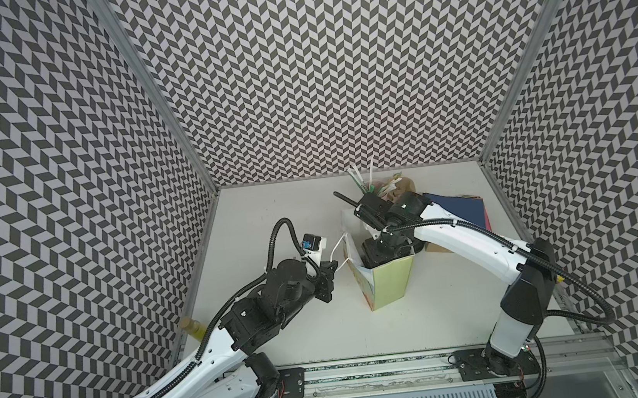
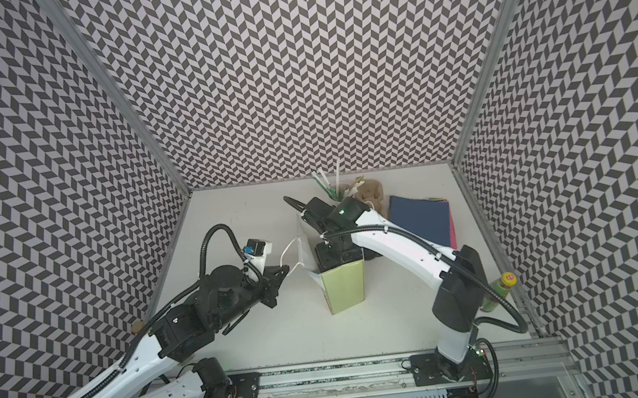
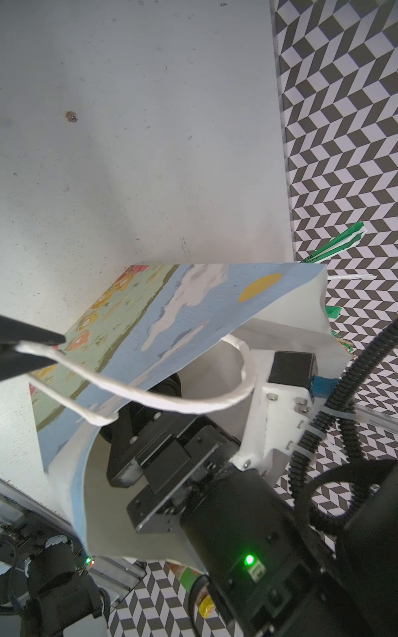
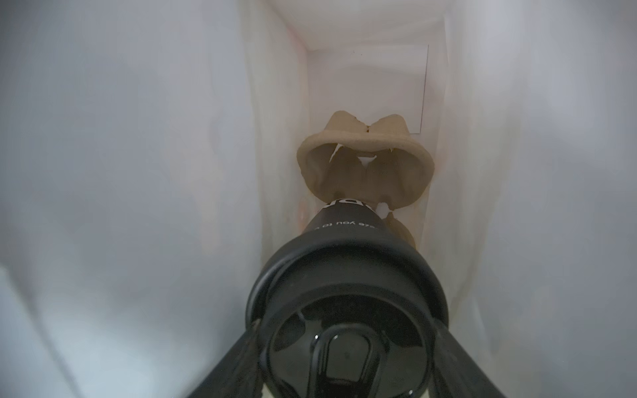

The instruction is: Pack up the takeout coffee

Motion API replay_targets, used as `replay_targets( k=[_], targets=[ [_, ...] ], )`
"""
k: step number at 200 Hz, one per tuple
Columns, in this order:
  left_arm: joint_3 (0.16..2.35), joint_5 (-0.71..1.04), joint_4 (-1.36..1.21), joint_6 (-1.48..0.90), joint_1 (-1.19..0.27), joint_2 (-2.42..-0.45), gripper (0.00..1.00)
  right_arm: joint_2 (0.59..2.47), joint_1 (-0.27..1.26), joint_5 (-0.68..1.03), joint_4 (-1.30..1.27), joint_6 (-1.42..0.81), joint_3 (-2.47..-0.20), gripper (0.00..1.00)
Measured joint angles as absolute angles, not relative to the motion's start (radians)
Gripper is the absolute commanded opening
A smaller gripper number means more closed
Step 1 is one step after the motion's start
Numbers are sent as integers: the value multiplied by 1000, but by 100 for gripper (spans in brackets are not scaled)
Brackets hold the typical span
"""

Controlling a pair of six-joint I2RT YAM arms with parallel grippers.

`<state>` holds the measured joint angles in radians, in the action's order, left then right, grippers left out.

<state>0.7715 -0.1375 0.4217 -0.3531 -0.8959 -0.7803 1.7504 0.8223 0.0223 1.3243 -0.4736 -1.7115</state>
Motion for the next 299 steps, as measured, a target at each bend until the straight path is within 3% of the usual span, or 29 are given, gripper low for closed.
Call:
replay_targets(
  k=[299],
  targets=[
    [772, -138, 422, -353, -896, -781, 0, 1803, 836, -23, 1313, -476, -1633, 0]
  ],
)
